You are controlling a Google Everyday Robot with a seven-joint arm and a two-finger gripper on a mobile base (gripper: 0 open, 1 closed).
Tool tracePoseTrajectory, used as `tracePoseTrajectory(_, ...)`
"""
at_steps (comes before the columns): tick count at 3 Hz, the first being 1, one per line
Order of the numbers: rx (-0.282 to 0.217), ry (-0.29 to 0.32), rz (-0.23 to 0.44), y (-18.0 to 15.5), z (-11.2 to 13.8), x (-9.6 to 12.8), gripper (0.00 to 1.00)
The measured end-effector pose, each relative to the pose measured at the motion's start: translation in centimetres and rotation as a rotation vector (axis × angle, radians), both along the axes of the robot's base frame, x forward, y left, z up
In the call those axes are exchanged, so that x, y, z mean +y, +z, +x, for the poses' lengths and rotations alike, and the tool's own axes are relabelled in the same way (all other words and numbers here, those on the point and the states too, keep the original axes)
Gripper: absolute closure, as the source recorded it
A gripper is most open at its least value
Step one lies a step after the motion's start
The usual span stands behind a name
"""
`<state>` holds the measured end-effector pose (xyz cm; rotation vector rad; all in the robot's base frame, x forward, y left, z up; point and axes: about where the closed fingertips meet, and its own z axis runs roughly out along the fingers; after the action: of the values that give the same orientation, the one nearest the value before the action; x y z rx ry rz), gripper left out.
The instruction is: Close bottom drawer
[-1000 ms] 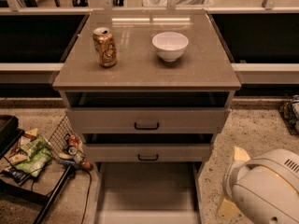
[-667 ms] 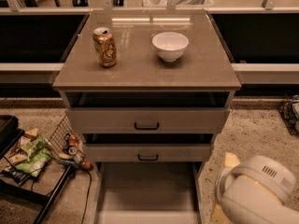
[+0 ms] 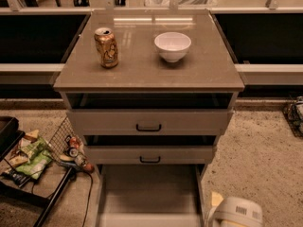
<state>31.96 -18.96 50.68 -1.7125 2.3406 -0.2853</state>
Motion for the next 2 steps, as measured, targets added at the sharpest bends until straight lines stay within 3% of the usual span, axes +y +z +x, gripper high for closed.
tracePoseTrajectory(1, 0.061, -0.054, 0.066, -5.6, -2.6, 1.2, 0.18)
tracePoseTrajectory(2, 0.091, -0.109, 0.115, -10.4, -4.1, 1.9, 0.41)
